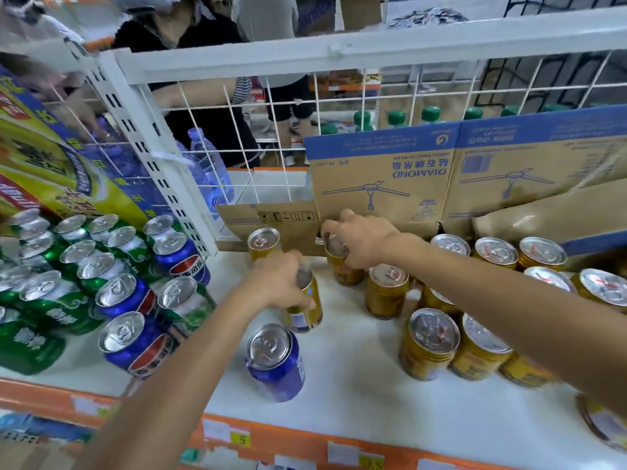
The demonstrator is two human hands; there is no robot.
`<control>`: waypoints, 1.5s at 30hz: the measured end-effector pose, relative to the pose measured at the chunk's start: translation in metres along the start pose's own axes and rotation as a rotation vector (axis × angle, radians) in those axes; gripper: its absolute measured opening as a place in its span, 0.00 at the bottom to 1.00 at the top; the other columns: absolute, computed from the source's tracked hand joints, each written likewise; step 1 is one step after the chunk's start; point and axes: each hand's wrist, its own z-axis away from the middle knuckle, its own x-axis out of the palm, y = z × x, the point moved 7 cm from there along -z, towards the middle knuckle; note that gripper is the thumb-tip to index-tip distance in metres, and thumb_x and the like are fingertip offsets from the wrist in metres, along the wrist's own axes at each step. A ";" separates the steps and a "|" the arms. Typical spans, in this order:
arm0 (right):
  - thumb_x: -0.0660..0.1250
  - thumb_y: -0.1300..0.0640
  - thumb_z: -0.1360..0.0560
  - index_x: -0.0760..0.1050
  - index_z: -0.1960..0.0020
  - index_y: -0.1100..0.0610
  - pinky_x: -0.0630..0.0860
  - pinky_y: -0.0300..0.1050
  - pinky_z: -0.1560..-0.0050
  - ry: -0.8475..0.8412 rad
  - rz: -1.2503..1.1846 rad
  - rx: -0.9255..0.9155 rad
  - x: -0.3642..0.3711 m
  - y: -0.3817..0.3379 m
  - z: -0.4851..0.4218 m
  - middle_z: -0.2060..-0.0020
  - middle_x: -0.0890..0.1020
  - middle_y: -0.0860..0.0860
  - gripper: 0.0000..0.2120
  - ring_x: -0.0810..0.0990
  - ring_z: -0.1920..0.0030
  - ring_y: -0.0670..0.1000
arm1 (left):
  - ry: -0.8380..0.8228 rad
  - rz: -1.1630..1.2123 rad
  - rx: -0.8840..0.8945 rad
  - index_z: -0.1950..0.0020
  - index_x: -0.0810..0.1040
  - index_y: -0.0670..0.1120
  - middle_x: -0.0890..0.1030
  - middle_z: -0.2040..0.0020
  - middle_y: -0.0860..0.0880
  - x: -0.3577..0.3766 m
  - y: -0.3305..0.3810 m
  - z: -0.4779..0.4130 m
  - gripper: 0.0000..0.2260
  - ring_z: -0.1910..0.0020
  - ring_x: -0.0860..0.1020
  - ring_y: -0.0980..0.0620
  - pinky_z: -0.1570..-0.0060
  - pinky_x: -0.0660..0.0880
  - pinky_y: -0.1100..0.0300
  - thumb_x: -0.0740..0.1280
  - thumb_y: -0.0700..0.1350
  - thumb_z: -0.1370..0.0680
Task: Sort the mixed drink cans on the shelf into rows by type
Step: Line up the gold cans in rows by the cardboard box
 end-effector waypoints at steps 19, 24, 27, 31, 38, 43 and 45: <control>0.65 0.49 0.24 0.71 0.35 0.56 0.72 0.51 0.46 0.113 -0.041 0.046 -0.005 0.020 0.009 0.41 0.73 0.58 0.20 0.71 0.40 0.59 | 0.014 0.098 0.200 0.32 0.65 0.50 0.65 0.35 0.44 0.040 0.116 0.027 0.33 0.40 0.72 0.37 0.41 0.72 0.46 0.76 0.52 0.33; 0.67 0.48 0.25 0.63 0.27 0.53 0.67 0.46 0.37 0.077 -0.256 -0.165 -0.011 -0.023 -0.022 0.32 0.70 0.55 0.29 0.69 0.33 0.56 | 0.010 0.392 0.188 0.27 0.55 0.50 0.62 0.33 0.44 0.041 0.104 0.035 0.41 0.35 0.68 0.39 0.38 0.70 0.49 0.76 0.49 0.33; 0.70 0.50 0.27 0.56 0.24 0.52 0.63 0.48 0.30 0.046 -0.278 -0.240 -0.004 -0.054 -0.047 0.27 0.63 0.55 0.37 0.63 0.28 0.56 | 0.044 0.374 0.251 0.31 0.64 0.53 0.69 0.35 0.47 0.026 0.090 0.049 0.32 0.35 0.68 0.46 0.37 0.69 0.52 0.73 0.54 0.31; 0.68 0.54 0.26 0.53 0.23 0.51 0.62 0.51 0.30 -0.027 -0.179 -0.310 0.004 -0.087 -0.070 0.25 0.55 0.58 0.36 0.59 0.27 0.59 | 0.297 0.278 0.171 0.33 0.70 0.51 0.72 0.36 0.49 -0.019 0.027 0.065 0.21 0.36 0.69 0.51 0.38 0.65 0.59 0.67 0.51 0.24; 0.72 0.50 0.30 0.51 0.24 0.44 0.72 0.50 0.39 -0.089 -0.143 -0.177 0.030 -0.094 -0.090 0.30 0.57 0.55 0.43 0.71 0.37 0.61 | 0.306 0.161 -0.104 0.33 0.71 0.50 0.74 0.37 0.47 -0.017 -0.082 0.077 0.20 0.38 0.72 0.47 0.39 0.67 0.55 0.66 0.54 0.24; 0.75 0.51 0.31 0.59 0.28 0.48 0.74 0.50 0.47 -0.072 -0.043 -0.088 0.022 -0.094 -0.085 0.38 0.64 0.58 0.37 0.75 0.43 0.64 | 0.413 0.077 -0.056 0.32 0.69 0.51 0.70 0.36 0.47 -0.012 -0.090 0.083 0.20 0.36 0.69 0.46 0.38 0.63 0.57 0.65 0.52 0.22; 0.76 0.50 0.33 0.61 0.30 0.48 0.75 0.50 0.47 -0.122 -0.003 -0.113 0.022 -0.097 -0.075 0.40 0.68 0.57 0.36 0.74 0.42 0.62 | 0.432 0.053 -0.029 0.32 0.69 0.51 0.70 0.36 0.48 -0.012 -0.093 0.084 0.19 0.35 0.66 0.46 0.37 0.61 0.58 0.65 0.52 0.22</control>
